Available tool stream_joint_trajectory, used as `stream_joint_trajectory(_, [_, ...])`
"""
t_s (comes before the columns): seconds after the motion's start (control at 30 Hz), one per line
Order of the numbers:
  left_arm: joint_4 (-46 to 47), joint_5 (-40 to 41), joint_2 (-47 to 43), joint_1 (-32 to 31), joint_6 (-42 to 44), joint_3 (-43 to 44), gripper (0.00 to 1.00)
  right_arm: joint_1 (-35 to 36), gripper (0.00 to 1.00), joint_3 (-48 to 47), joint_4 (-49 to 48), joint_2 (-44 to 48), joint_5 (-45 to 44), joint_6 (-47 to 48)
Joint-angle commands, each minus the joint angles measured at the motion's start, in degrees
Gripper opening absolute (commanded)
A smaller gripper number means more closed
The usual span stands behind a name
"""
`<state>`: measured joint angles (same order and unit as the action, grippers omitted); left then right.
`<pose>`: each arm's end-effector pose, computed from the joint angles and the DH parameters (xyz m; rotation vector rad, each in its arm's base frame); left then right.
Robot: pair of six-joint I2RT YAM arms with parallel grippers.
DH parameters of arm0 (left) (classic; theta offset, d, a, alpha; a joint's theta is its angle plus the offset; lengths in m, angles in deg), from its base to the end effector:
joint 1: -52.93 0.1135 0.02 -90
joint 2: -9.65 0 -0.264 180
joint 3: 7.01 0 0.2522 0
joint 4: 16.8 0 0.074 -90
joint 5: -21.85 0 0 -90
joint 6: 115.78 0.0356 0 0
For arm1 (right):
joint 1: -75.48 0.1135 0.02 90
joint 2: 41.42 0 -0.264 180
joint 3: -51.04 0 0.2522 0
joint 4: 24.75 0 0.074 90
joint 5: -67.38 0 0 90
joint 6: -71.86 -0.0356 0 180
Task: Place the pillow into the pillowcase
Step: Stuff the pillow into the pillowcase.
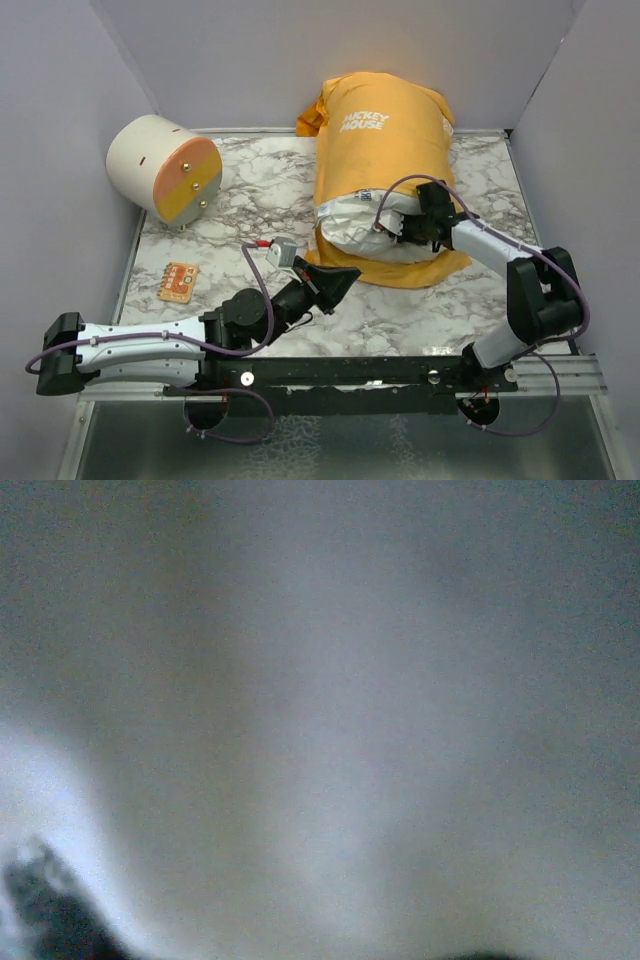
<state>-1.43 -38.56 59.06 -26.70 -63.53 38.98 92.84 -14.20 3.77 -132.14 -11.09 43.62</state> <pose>0.0538 -0.1962 0.3207 0.0772 1.5281 -1.3338 0.2985 0.1008 0.1809 -1.6463 1.8648 -0.0728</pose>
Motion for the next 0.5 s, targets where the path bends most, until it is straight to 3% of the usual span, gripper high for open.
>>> stream_joint_trajectory(0.0, [-0.2,-1.8,1.5,0.1,3.4,-1.7,0.00,-1.4,0.28,-5.6,25.4,3.7,12.0,7.4])
stream_joint_trajectory(0.03, [-1.2,-1.6,1.3,0.2,3.9,-2.0,0.00,-1.4,0.33,-5.9,29.3,4.9,15.4,9.3])
stream_joint_trajectory(0.17, [-12.0,-1.9,0.3,1.7,9.0,1.8,0.32,-1.4,0.58,-6.1,38.2,11.0,24.0,13.7])
stream_joint_trajectory(0.23, [-19.6,-3.8,0.8,4.2,13.4,6.4,0.42,-1.4,0.67,-8.0,44.0,13.9,29.1,15.2])
stream_joint_trajectory(0.37, [-28.9,-16.7,1.9,13.8,20.7,14.1,0.59,-1.4,0.73,-13.7,57.9,18.9,40.8,17.8])
stream_joint_trajectory(0.47, [-31.7,-28.0,5.2,22.5,22.7,19.7,0.70,-1.4,0.74,-17.1,60.9,22.1,47.0,15.9])
